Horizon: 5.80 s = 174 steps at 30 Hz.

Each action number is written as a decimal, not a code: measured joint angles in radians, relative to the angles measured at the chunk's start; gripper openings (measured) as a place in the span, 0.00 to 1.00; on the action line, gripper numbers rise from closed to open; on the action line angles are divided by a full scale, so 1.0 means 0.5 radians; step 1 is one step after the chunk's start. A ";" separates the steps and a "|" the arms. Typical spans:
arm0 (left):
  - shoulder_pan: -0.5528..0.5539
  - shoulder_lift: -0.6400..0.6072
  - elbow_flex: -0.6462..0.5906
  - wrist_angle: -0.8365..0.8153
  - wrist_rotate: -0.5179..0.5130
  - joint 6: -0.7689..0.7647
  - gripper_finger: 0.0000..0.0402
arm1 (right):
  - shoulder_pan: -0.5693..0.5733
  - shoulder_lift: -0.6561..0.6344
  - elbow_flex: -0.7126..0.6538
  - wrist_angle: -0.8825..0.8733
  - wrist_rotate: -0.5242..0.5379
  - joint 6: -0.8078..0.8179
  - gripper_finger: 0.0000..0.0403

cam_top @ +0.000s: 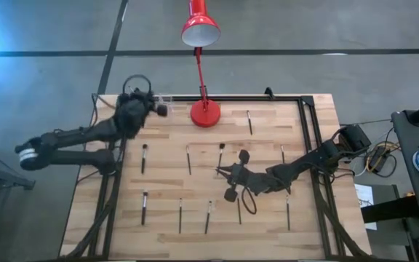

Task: Pick & Place Makeup Supplies
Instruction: Put the makeup brush into the transparent organizer

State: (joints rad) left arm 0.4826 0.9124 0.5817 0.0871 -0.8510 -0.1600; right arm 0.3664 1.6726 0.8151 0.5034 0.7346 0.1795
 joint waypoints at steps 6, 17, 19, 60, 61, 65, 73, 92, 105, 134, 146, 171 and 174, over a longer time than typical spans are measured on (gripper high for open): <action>0.517 0.144 0.100 -0.086 0.275 -0.255 0.03 | 0.000 0.000 -0.007 -0.002 0.000 -0.001 0.04; 0.778 0.375 0.107 0.004 0.182 -0.433 0.03 | 0.000 -0.002 -0.026 -0.008 -0.003 -0.009 0.03; 0.779 0.418 0.107 0.001 0.167 -0.455 0.03 | 0.000 -0.003 -0.027 -0.013 -0.003 -0.014 0.03; 0.747 0.408 0.103 -0.295 0.296 -0.359 0.10 | 0.002 -0.003 -0.027 -0.046 -0.008 -0.013 0.03; 0.722 0.368 0.089 -0.295 0.332 -0.332 0.08 | 0.001 -0.003 -0.027 -0.054 -0.008 -0.014 0.03; 0.533 0.188 -0.098 -0.119 0.533 -0.205 0.02 | 0.005 -0.005 -0.025 -0.125 -0.003 -0.054 0.03; -0.110 -0.019 -0.829 1.008 0.817 -0.217 0.00 | 0.018 -0.173 -0.048 -0.505 -0.002 0.092 0.03; -0.999 0.351 -0.995 1.539 0.750 -0.208 0.00 | -0.087 -0.361 -0.362 -0.892 0.083 1.040 0.04; -1.050 0.812 -0.948 1.811 0.812 -0.219 0.00 | -0.016 -0.209 -0.237 -0.968 -0.278 1.377 0.28; -1.114 1.246 -0.746 1.825 0.810 -0.218 0.00 | 0.162 0.443 0.507 -1.839 -0.726 1.858 0.27; -1.114 1.249 -0.743 1.831 0.811 -0.218 0.00 | 0.157 0.436 0.587 -1.909 -0.729 1.486 0.16; -1.114 1.252 -0.742 1.829 0.811 -0.217 0.00 | -0.081 0.430 0.664 -1.945 -1.196 0.230 0.38; -1.114 1.252 -0.742 1.829 0.811 -0.216 0.00 | -0.110 0.430 0.654 -1.952 -1.373 0.099 0.38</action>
State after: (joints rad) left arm -0.0742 1.5385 0.2108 1.0016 -0.4458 -0.2680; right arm 0.3116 1.8877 1.1420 -0.4724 0.0480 0.2291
